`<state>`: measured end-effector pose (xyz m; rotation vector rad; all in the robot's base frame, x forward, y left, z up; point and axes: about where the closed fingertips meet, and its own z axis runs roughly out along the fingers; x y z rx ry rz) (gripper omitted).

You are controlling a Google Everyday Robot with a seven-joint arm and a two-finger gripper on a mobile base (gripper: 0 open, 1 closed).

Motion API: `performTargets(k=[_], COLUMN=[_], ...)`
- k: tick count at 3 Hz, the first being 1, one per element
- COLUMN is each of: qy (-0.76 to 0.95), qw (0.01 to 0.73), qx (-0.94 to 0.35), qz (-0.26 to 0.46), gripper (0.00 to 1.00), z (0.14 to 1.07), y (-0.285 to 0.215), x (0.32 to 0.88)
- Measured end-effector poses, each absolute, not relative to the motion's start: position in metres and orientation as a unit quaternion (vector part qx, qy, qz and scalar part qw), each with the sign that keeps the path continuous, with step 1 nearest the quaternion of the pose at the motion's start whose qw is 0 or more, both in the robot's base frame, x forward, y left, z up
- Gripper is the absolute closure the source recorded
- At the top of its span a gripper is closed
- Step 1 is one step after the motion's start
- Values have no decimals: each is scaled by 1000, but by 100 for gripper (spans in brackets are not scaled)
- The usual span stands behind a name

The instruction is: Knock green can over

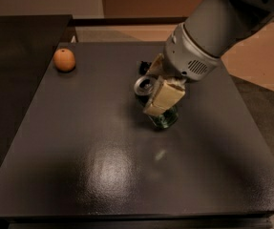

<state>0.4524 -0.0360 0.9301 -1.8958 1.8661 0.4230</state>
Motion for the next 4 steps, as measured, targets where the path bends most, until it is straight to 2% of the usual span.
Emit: performTargets(k=[1,2,4], qy=[675,674,669], qw=[156,118,81], qx=[-715,-727,-738], qz=[98,60,32], gripper=[100,84,37], z=[912,904,894], y=[-45,-48,-36], x=[451,453,459])
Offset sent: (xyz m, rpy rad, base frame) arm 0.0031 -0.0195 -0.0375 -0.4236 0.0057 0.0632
